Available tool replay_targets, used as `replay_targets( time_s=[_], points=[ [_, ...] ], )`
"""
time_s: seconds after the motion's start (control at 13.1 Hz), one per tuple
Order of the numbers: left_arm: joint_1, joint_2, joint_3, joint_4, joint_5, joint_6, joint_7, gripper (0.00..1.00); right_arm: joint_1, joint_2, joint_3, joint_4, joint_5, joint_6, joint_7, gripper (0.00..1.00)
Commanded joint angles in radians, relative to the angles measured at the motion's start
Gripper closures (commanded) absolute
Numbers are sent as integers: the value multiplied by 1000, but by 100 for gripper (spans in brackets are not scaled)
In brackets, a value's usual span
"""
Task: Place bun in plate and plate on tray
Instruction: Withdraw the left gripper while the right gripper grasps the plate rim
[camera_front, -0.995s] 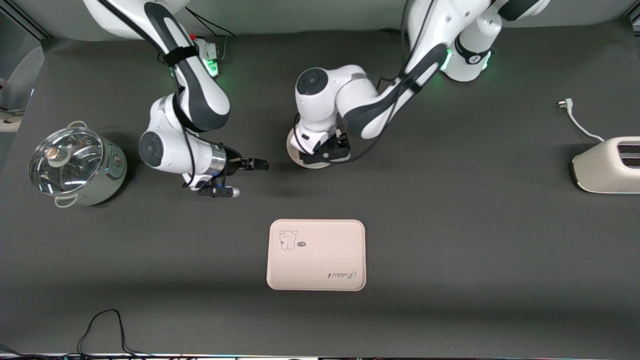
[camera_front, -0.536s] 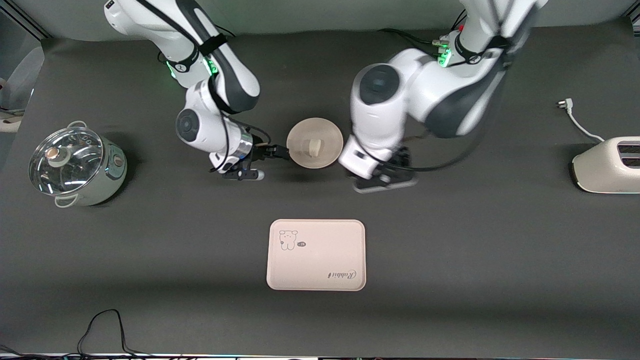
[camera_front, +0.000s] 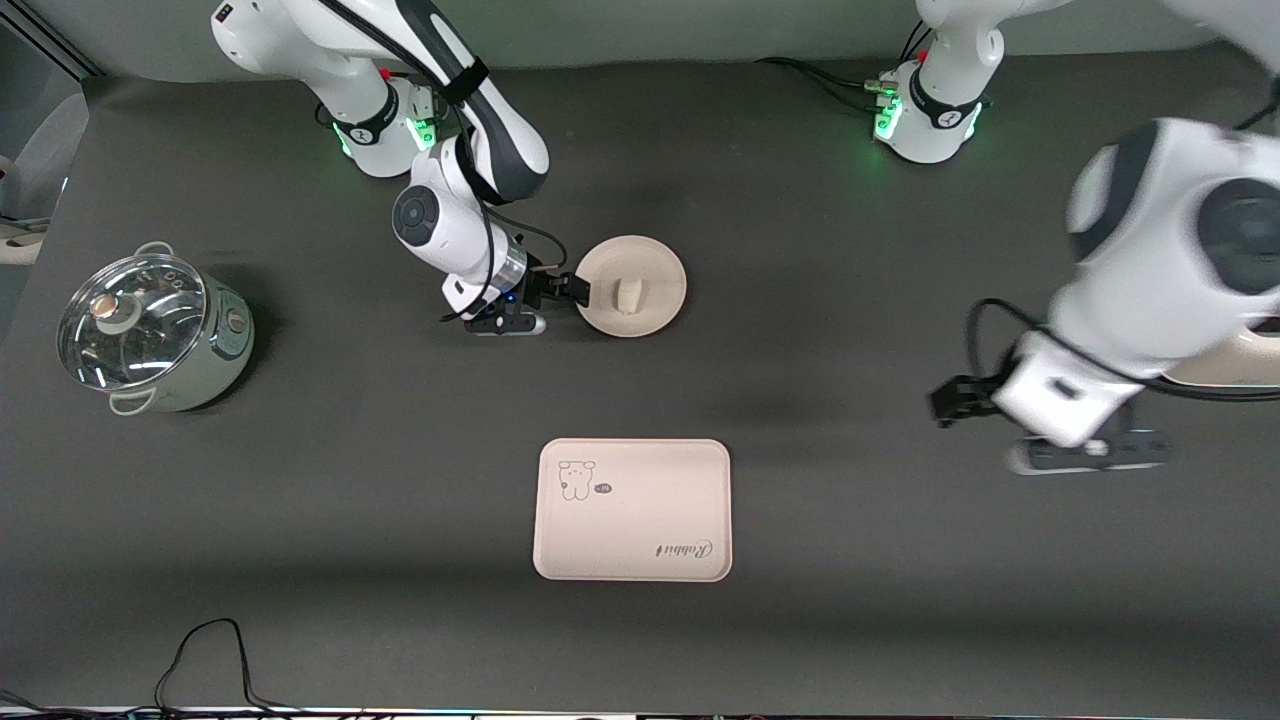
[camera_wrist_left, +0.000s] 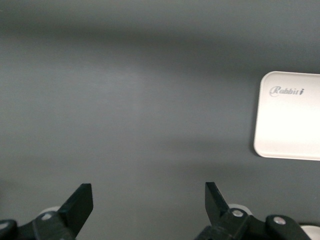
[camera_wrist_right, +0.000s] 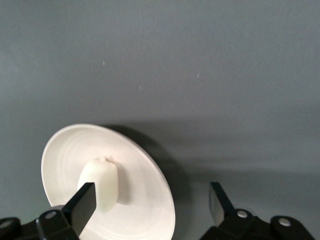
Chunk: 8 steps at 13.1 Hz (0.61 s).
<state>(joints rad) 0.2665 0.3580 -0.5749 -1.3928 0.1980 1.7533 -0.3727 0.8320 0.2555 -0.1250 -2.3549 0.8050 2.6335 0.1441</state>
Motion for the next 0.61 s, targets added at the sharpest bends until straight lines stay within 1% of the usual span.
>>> replay_targets(
  time_s=[0.0, 0.08, 0.23, 0.38, 0.46, 0.54],
  points=[
    [39, -65, -5, -15, -25, -60, 23, 0, 80, 20, -12, -36, 197, 103, -156, 0],
    [30, -77, 15, -25, -32, -49, 34, 0, 111, 40, -13, -38, 279, 124, -213, 0],
    [-7, -111, 84, -34, -46, -61, 38, 0, 140, 73, -12, -38, 412, 172, -334, 0],
    [-105, -149, 240, -32, -54, -72, 49, 0, 173, 100, -13, -37, 555, 189, -446, 1],
    [-139, -169, 318, -29, -92, -72, 95, 0, 173, 105, -13, -37, 613, 191, -504, 1],
    [-195, -191, 417, -35, -132, -74, 165, 0, 173, 113, -13, -35, 658, 191, -550, 5]
  ],
)
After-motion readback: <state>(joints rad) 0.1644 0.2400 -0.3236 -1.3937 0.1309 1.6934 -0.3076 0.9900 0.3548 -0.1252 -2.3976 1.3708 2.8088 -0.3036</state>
